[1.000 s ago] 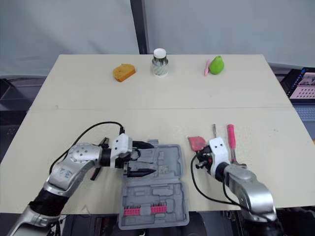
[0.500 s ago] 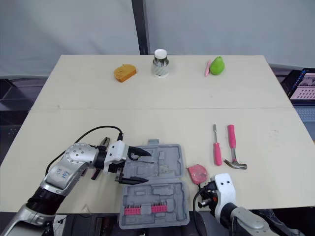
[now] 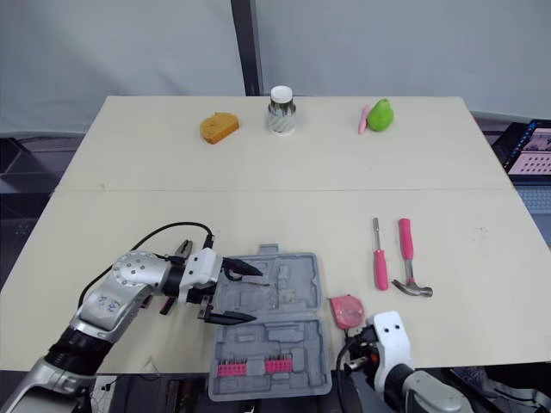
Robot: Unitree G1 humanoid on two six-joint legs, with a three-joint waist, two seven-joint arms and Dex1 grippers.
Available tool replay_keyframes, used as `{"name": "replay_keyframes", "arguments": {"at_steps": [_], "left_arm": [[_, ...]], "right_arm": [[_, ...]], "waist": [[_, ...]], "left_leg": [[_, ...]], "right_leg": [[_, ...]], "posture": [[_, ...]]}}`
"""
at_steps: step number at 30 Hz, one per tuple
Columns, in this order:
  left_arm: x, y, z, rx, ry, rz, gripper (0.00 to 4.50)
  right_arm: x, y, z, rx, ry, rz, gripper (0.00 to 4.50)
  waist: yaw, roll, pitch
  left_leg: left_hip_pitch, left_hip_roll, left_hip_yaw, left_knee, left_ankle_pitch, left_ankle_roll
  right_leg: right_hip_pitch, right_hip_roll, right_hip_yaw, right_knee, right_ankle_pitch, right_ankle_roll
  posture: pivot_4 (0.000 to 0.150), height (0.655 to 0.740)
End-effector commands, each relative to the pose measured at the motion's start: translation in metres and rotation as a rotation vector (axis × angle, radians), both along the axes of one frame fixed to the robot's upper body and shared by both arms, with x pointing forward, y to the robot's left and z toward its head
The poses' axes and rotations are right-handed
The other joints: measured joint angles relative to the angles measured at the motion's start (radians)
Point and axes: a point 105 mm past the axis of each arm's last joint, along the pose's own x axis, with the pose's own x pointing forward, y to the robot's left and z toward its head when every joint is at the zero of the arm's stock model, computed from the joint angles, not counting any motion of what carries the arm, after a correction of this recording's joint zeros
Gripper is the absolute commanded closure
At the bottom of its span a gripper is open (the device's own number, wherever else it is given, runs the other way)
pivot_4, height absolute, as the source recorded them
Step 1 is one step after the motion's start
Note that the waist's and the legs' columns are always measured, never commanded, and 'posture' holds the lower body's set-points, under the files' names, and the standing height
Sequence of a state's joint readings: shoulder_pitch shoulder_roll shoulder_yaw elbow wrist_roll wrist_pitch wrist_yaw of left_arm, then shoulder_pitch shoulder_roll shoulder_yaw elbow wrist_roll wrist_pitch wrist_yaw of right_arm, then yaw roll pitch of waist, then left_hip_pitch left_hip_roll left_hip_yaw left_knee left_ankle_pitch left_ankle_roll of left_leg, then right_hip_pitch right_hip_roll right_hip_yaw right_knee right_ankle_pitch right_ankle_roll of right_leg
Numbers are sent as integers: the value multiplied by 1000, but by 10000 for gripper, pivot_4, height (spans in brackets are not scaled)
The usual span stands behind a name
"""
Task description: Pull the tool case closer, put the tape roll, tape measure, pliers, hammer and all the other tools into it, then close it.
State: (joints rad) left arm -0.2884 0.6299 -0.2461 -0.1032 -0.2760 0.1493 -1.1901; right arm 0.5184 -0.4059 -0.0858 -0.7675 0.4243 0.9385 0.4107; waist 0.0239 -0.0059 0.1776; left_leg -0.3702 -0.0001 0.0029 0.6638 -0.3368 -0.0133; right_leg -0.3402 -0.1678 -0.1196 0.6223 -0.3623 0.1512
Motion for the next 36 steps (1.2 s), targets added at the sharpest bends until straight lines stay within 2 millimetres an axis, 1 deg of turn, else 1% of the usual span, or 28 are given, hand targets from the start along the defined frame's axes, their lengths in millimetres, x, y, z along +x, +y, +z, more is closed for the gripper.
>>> {"name": "replay_keyframes", "arguments": {"at_steps": [1, 3, 4, 6, 7, 8, 10, 11, 13, 16, 18, 20, 25, 33, 36], "left_arm": [[-3, -1, 1, -25, -26, -2, 0], [-5, -3, 1, -32, -44, -7, 0], [-6, -4, 2, -36, -50, -11, 0], [-11, -7, 4, -46, -76, -29, 0], [-14, -8, 4, -46, -91, -40, 0], [-18, -9, 5, -49, -106, -51, 0], [-24, -10, 4, -48, -141, -70, 0], [-28, -11, 4, -55, -159, -80, 0], [-32, -12, 4, -65, -178, -89, 0], [-37, -14, 4, -75, -231, -109, 0], [-41, -13, 2, -68, -246, -126, 0], [-43, -13, 1, -64, -247, -133, 0], [-44, -14, 2, -74, -257, -112, 0], [-41, -16, 7, -73, -269, -91, 0], [-38, -16, 8, -67, -280, -85, 0]], "right_arm": [[-2, -7, 20, 12, -34, 112, 36629], [0, -14, 31, 1, -54, 193, 27392], [2, -18, 37, -4, -67, 235, 21879], [8, -24, 53, -24, -114, 371, 12439], [13, -27, 60, -37, -143, 439, 5974], [19, -30, 67, -69, -191, 526, 1363], [27, -34, 73, -141, -270, 694, 1363], [32, -38, 71, -189, -304, 799, 1363], [37, -44, 68, -239, -330, 917, 1363], [51, -54, 52, -355, -361, 1106, 1363], [57, -52, 45, -369, -371, 1195, 1363], [62, -48, 41, -359, -380, 1234, 1363], [76, -35, 36, -345, -443, 1240, 1363], [84, -26, 24, -345, -456, 1248, 1363], [85, -27, 18, -356, -433, 1249, 1363]], "waist": [[0, 0, 0], [2, 0, 0], [2, 0, 0], [1, 0, 0], [1, 0, 0], [1, 0, 0], [0, 0, 0], [0, 0, 0], [1, 0, 0], [1, -1, 0], [-2, -2, 0], [-1, -1, 0], [0, -1, 0], [-1, -1, 0], [1, -1, 0]], "left_leg": [[0, 0, 0, 0, 0, 0], [0, 0, 0, 1, 0, 1], [0, 0, 0, 1, 0, 1], [0, 0, 0, 1, 0, 1], [0, 0, 1, 1, 0, 1], [0, 0, 1, 1, -1, 1], [0, 0, 1, 1, -1, 1], [0, 0, 2, 1, -1, 1], [1, 0, 2, 1, -1, 1], [0, 0, 1, 1, -1, 2], [0, 0, 2, 3, -1, 2], [0, 1, 1, 3, -1, 2], [-1, 1, 1, 3, -1, 2], [-1, 1, 1, 3, -1, 2], [-1, 1, 1, 3, -1, 2]], "right_leg": [[0, 0, 0, 0, 0, 0], [1, 0, 0, 0, 0, 0], [1, 0, 0, 0, 0, 0], [1, 0, 0, 0, 0, 0], [1, 0, 0, -1, 0, 0], [1, 0, 0, -1, 0, 0], [1, 0, 0, -2, 0, 0], [1, 0, 0, -2, 0, 0], [2, 0, 0, -3, 0, 0], [2, 0, -1, -3, 0, 0], [3, 0, -1, -4, 0, 0], [3, 0, -2, -4, 0, 1], [3, 0, -3, -4, 0, 1], [3, 0, -3, -4, 0, 1], [3, 0, -3, -4, 0, 1]], "posture": [[1500, 7400], [1500, 7400], [1500, 7400], [1500, 7400], [1500, 7400], [1500, 7400], [1500, 7400], [1500, 7400], [1500, 7400], [1500, 7400], [1500, 7400], [1500, 7400], [1500, 7400], [1500, 7400], [1500, 7400]]}}
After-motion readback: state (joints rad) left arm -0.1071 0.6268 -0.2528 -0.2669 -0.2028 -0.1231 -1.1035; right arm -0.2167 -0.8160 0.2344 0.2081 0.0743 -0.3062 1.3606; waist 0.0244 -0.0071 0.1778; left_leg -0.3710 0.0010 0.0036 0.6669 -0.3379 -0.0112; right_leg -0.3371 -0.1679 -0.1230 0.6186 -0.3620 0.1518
